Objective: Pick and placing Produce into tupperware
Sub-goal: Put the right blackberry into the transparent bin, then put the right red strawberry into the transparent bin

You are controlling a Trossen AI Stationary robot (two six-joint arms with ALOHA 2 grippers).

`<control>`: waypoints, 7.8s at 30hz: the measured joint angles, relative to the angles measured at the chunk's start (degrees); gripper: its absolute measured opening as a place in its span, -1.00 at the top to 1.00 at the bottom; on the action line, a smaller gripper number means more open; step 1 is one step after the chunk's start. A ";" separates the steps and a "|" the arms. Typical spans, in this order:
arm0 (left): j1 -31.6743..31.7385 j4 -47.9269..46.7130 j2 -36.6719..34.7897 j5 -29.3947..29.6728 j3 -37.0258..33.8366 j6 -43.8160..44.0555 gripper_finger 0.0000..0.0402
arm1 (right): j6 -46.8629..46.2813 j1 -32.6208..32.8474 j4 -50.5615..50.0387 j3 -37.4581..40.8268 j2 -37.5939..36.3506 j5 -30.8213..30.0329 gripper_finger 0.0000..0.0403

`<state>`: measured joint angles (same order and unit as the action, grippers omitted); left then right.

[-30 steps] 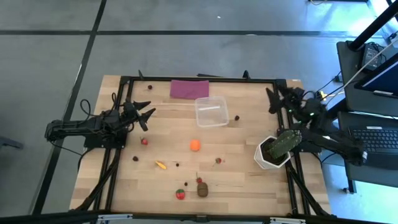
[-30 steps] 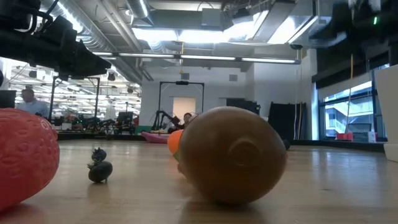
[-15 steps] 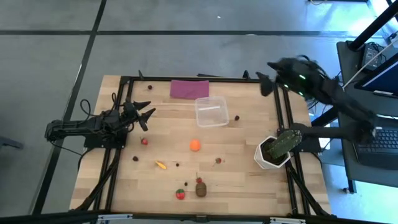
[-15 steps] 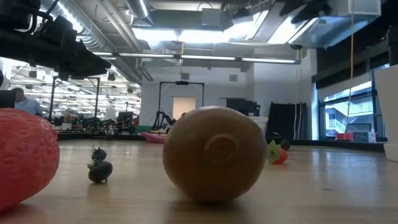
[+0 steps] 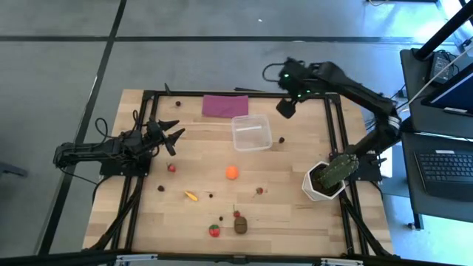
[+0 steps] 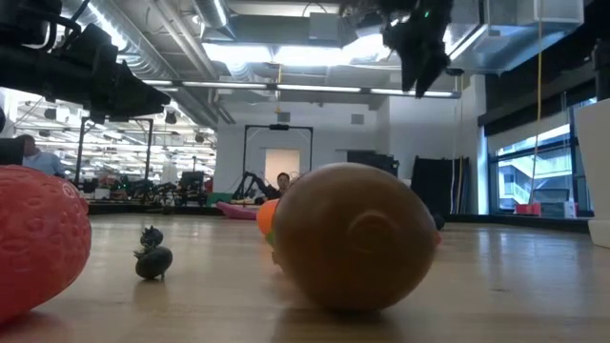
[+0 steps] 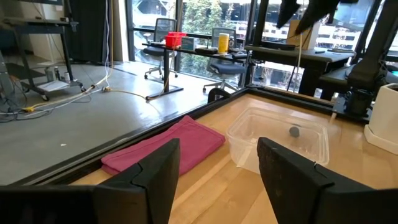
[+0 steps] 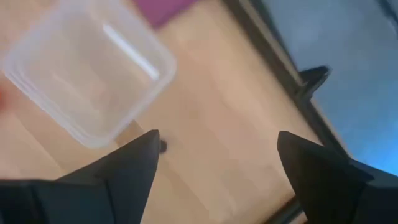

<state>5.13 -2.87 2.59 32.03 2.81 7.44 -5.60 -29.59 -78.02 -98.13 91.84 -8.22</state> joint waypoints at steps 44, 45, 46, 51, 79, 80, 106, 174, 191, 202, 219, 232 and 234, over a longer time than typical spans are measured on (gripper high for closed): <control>-0.02 -0.07 0.01 0.00 0.00 -0.02 -0.03 | -6.89 3.87 39.28 46.04 -1.94 8.49 -0.62; -0.02 -0.07 0.00 0.00 0.00 -0.02 -0.03 | -7.27 4.21 39.56 46.14 -1.94 8.49 -0.62; -0.02 -0.07 0.00 0.00 0.00 -0.02 -0.03 | -7.26 4.51 39.73 46.14 -1.94 8.46 -0.62; -0.02 -0.07 0.00 0.00 0.00 -0.04 -0.03 | -7.29 5.19 40.58 46.18 -1.94 8.41 -0.62; -0.01 -0.07 0.00 0.00 0.00 -0.04 -0.03 | -7.82 5.12 40.96 45.94 6.31 8.06 -0.56; -0.02 -0.09 0.01 0.00 0.00 -0.04 -0.03 | -7.80 5.10 40.99 45.93 6.58 8.14 -0.54; -0.01 -0.09 0.01 0.00 0.00 -0.07 -0.03 | -7.82 5.12 40.97 46.05 7.22 8.36 0.38; -0.01 -0.09 0.02 0.01 0.00 -0.04 -0.03 | 8.76 11.59 37.58 17.84 21.54 14.69 0.21; -0.01 -0.09 0.02 0.00 0.00 -0.04 -0.03 | 15.22 10.24 32.43 13.72 19.96 14.72 0.17; -0.01 -0.09 0.02 0.00 0.00 -0.04 -0.03 | 36.05 11.09 25.41 10.73 10.95 21.49 0.17; -0.01 -0.09 0.01 0.00 0.00 -0.04 -0.03 | 34.09 22.06 22.21 11.56 9.19 28.73 0.17; 0.00 -0.09 0.02 0.00 0.00 -0.04 -0.03 | 25.20 34.86 22.11 21.60 9.19 22.23 0.17; -0.02 -0.09 0.01 0.00 0.00 -0.04 -0.03 | 26.05 36.66 25.40 23.73 9.19 20.70 0.17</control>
<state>5.10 -2.96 2.60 32.03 2.81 7.40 20.45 7.07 -52.62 -74.40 101.03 12.48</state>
